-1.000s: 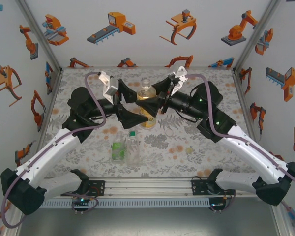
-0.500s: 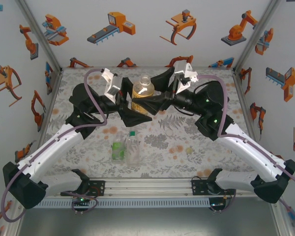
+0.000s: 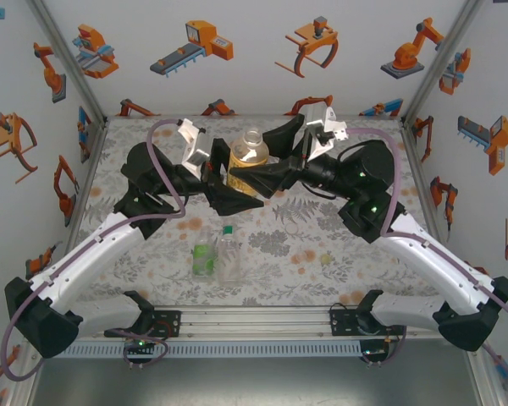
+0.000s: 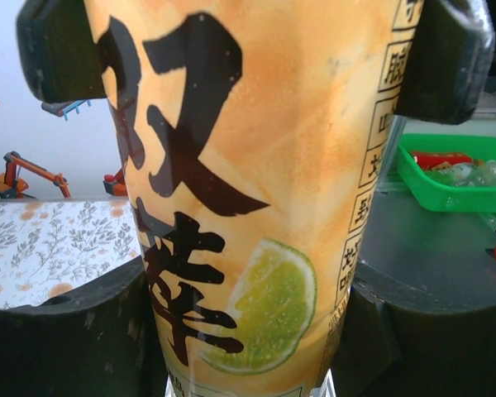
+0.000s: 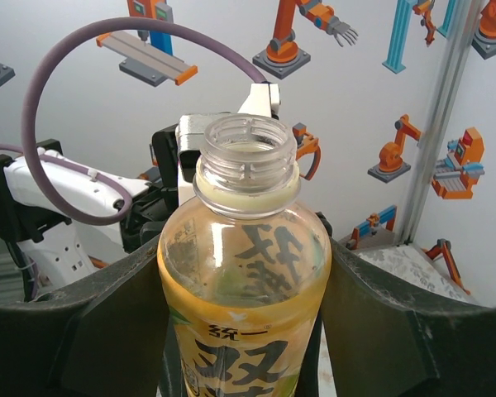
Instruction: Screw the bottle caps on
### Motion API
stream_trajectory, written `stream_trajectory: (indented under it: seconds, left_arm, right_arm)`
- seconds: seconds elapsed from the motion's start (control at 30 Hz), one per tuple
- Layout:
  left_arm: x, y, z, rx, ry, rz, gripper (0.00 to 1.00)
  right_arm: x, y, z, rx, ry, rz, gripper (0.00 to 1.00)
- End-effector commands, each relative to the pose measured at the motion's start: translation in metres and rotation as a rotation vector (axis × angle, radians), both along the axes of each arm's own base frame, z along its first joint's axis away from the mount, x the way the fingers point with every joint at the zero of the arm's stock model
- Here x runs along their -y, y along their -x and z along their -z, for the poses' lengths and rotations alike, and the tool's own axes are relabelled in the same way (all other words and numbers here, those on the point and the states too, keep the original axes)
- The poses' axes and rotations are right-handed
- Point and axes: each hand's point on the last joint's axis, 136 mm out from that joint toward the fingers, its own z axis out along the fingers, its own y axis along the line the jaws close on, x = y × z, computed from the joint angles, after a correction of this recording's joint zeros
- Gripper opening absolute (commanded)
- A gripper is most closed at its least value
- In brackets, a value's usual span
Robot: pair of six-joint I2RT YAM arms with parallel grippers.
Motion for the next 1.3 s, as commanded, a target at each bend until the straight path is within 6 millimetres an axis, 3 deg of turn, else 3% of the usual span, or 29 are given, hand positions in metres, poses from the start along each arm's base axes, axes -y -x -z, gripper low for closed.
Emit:
stream_trajectory:
  seconds: [0.0, 0.07, 0.17, 0.27, 0.53, 0.73, 0.83, 0.97, 1.1, 1.27]
  left_arm:
    - [-0.006, 0.012, -0.014, 0.043, 0.010, 0.019, 0.48]
    - [-0.007, 0.012, -0.011, 0.045, 0.000, 0.005, 0.46]
    - [-0.008, 0.009, -0.009, 0.049, -0.005, -0.033, 0.44]
    - [-0.011, 0.004, -0.005, 0.051, -0.011, -0.088, 0.42]
    - [-0.023, -0.016, 0.010, 0.059, -0.044, -0.286, 0.40]
    - [-0.026, -0.031, 0.018, 0.051, -0.078, -0.378, 0.35]
    - [-0.028, -0.040, 0.022, 0.022, -0.093, -0.426, 0.32]
    - [-0.030, -0.042, 0.026, -0.002, -0.108, -0.443, 0.28]
    - [-0.033, -0.042, 0.029, -0.016, -0.112, -0.456, 0.27]
    - [-0.034, -0.042, 0.036, -0.040, -0.133, -0.461, 0.26]
  right_arm:
    - [0.014, 0.011, -0.018, 0.032, -0.056, 0.005, 0.32]
    - [0.015, 0.010, -0.017, 0.025, -0.053, 0.015, 0.41]
    - [0.020, 0.009, -0.015, 0.023, -0.042, 0.045, 0.61]
    - [0.026, 0.009, -0.013, 0.030, -0.023, 0.084, 0.70]
    - [0.048, 0.004, -0.004, 0.047, 0.045, 0.230, 0.73]
    - [0.074, -0.021, 0.029, -0.076, 0.130, 0.437, 0.72]
    - [0.096, -0.042, 0.063, -0.197, 0.192, 0.595, 0.72]
    - [0.129, -0.067, 0.133, -0.397, 0.351, 0.826, 0.72]
    - [0.140, -0.068, 0.207, -0.551, 0.530, 0.887, 0.72]
    - [0.144, -0.058, 0.286, -0.760, 0.638, 0.887, 0.70]
